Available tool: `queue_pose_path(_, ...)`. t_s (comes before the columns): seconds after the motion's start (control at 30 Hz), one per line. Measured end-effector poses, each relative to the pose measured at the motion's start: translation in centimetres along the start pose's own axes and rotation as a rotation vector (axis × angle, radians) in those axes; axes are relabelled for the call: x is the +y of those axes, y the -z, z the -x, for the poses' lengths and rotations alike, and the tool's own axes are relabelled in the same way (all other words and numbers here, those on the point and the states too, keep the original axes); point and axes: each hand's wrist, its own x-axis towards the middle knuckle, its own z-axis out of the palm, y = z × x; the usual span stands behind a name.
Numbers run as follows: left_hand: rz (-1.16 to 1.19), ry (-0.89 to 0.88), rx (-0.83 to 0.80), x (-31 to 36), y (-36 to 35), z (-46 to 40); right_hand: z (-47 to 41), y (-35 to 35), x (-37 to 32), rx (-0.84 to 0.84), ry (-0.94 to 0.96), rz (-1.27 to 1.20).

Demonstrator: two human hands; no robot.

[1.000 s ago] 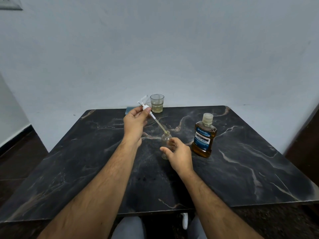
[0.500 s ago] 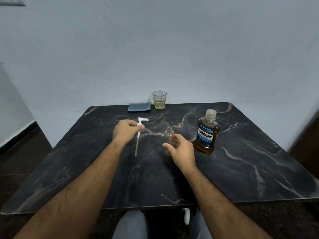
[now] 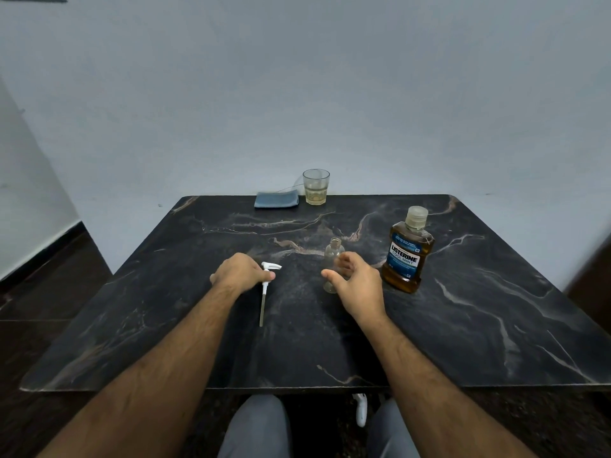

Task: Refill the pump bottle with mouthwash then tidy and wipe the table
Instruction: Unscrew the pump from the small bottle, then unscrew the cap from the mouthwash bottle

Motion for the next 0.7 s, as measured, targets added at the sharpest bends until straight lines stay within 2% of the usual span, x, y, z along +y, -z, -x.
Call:
queue_pose_path(0.43, 0.001, 0.01, 0.014, 0.2, -0.5, 0.3, 0.3, 0.3, -0.5, -0.002, -0.005, 0.01)
queue_pose_path(0.57, 0.058, -0.058, 0.129, 0.7, -0.3, 1.2, 0.4, 0.4, -0.7, -0.033, -0.026, 0.008)
queue_pose_path(0.7, 0.213, -0.152, 0.222, 2.5, -0.9, 3.1, 0.7, 1.1, -1.1, -0.109, -0.032, -0.002)
